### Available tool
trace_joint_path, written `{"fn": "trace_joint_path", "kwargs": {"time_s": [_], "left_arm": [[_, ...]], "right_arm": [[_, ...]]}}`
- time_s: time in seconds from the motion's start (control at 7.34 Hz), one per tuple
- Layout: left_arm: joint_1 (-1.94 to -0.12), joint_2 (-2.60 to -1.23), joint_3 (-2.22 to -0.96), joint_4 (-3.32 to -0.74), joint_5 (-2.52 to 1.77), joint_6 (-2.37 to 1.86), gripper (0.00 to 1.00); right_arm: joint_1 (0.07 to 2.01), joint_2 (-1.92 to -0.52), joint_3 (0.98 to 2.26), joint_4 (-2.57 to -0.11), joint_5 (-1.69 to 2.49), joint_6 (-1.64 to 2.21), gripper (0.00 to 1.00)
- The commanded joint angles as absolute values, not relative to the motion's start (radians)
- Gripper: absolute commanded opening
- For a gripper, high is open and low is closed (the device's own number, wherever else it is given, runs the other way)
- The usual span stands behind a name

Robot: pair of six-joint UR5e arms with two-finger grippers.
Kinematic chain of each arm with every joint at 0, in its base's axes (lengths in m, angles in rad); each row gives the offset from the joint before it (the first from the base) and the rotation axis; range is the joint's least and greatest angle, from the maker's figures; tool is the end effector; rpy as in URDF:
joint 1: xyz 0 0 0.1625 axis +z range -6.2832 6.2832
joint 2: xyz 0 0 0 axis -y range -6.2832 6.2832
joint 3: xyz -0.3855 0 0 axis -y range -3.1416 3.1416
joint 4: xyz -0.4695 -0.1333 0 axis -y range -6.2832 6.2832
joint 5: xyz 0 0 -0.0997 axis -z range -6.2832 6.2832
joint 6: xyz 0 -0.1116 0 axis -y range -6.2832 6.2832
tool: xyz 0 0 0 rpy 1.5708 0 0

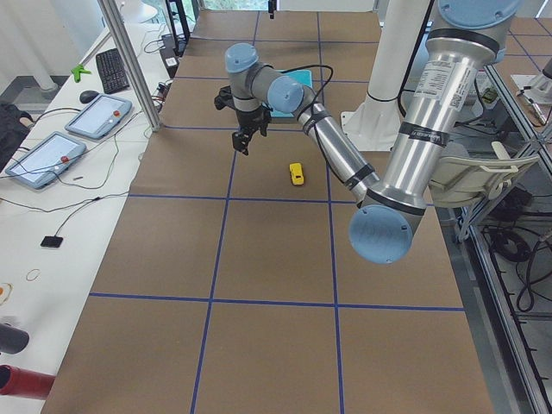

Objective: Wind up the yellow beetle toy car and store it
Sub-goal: 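Move the left gripper down over the yellow beetle toy car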

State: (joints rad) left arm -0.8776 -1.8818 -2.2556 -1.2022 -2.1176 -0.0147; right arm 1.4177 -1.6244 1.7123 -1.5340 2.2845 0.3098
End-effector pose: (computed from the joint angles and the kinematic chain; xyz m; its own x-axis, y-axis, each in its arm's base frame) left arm 0.2680 -0.4404 0.1542 0.4696 0.7713 -0.4296 -0.5105 0.6342 0.5806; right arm -0.0253 -0.5591 0.5775 0.7458 0.1125 0.6566 -0.0799 0.9936 -0.0796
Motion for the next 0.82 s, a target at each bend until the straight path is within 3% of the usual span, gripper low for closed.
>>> {"fn": "trace_joint_path", "kwargs": {"time_s": [0.0,0.68], "left_arm": [[-0.697,-1.879,-2.302,-1.200,-1.920,0.102,1.00],[-0.569,-1.903,-2.217,-1.193,-1.813,0.408,1.00]], "right_arm": [[1.417,-1.608,1.720,-1.532,2.289,0.308,1.00],[1.417,-1.618,1.709,-1.532,2.281,0.308,1.00]]}}
